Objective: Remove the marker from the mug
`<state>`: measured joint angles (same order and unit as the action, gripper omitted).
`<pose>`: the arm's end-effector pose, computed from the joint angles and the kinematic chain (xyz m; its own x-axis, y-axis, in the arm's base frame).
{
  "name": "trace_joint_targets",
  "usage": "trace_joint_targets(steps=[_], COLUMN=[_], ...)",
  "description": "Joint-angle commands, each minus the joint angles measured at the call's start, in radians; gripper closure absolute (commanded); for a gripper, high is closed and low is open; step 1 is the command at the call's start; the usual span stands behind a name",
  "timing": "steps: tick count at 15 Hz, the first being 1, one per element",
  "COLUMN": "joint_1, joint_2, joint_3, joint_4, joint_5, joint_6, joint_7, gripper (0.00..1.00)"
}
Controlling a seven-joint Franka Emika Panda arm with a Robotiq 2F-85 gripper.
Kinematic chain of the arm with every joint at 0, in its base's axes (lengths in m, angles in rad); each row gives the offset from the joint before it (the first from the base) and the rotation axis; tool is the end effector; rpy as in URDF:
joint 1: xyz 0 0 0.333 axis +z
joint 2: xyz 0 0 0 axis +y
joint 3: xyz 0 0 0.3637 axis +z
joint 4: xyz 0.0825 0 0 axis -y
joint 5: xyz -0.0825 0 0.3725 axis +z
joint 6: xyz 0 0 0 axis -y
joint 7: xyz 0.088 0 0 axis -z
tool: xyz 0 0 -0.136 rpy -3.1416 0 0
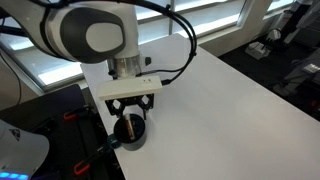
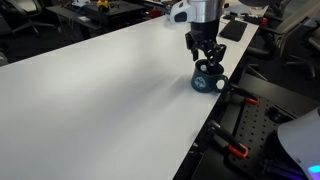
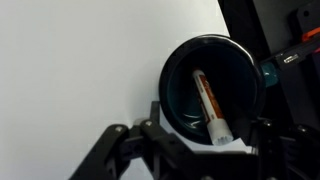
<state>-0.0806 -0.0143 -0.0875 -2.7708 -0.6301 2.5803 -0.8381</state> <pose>0.3513 -0.0582 0.2341 0.3060 0.8961 -0.3215 0.9429 -0.3320 -0.0279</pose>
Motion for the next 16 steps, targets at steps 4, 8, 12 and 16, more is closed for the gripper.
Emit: trace_joint_targets(steps=[4,8,12,16], joint_1=[0.012,0.014,0.013,0.014], joint_2=[-0.047,-0.048,-0.044,-0.03], joint_3=[0.011,0.011,0.01,0.012], joint_4=[-0.03,-0.024,-0.014,-0.007], joint_5=[-0.013,-0.017,-0.023,-0.036], joint_6=[-0.031,-0.044,-0.056,-0.076], joint_7=[0.023,0.028,0.023,0.023], gripper=[0.48,0.5,0.59,0.63])
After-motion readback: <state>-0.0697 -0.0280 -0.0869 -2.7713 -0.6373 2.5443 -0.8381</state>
